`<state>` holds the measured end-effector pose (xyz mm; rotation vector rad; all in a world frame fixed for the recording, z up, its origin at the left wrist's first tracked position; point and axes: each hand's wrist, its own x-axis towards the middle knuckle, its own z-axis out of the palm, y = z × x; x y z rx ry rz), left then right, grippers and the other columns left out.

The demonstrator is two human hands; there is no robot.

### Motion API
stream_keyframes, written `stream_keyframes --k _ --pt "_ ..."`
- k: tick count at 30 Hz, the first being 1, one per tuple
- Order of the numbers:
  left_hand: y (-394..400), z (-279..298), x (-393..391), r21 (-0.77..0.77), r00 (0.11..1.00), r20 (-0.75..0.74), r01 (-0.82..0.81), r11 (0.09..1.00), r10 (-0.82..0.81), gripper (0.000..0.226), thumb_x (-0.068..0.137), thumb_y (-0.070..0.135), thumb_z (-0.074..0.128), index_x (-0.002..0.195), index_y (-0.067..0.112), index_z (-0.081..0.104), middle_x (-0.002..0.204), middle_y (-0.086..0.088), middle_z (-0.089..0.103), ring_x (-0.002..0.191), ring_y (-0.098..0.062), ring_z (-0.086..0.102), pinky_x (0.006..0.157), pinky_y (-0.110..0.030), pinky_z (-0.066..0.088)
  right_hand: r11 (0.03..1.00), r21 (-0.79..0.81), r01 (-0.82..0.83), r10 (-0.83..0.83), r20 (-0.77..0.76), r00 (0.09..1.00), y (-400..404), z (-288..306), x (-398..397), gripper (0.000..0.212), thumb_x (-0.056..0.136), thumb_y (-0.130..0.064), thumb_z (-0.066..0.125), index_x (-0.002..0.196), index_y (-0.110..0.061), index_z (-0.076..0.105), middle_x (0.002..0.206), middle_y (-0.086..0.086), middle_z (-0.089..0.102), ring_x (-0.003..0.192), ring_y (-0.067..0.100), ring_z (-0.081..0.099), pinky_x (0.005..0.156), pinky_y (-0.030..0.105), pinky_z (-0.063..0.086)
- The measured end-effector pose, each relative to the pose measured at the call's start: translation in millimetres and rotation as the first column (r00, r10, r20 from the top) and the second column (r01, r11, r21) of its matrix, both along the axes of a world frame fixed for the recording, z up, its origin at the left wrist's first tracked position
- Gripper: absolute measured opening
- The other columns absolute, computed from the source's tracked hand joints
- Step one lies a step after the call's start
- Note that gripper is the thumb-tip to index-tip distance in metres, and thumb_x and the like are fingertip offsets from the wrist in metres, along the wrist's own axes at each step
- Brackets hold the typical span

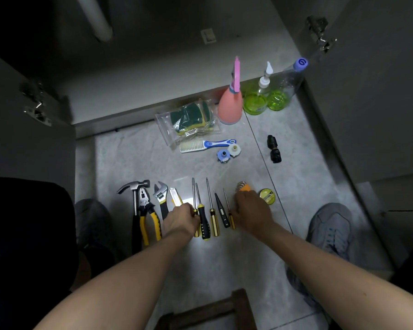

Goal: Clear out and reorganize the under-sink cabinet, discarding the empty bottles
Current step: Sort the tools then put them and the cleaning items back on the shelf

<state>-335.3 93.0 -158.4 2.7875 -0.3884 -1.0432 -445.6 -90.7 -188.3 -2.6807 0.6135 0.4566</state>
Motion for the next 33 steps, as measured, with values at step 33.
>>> stream_keyframes --k 33 --pt "24.6 -26.4 8.2 0.166 0.995 0.083 -0.066 0.984 0.053 0.035 0.091 0.055 0.050 0.093 0.022 0.060 0.092 -0.002 0.068 0.094 -0.025 0.065 0.078 -0.032 0.036 0.997 0.074 0.005 0.006 -0.159 0.987 22.5 2.9 1.0 0.029 0.087 -0.037 0.054 0.097 -0.017 0.072 0.095 0.002 0.070 0.104 0.023 0.060 0.073 0.032 0.052"
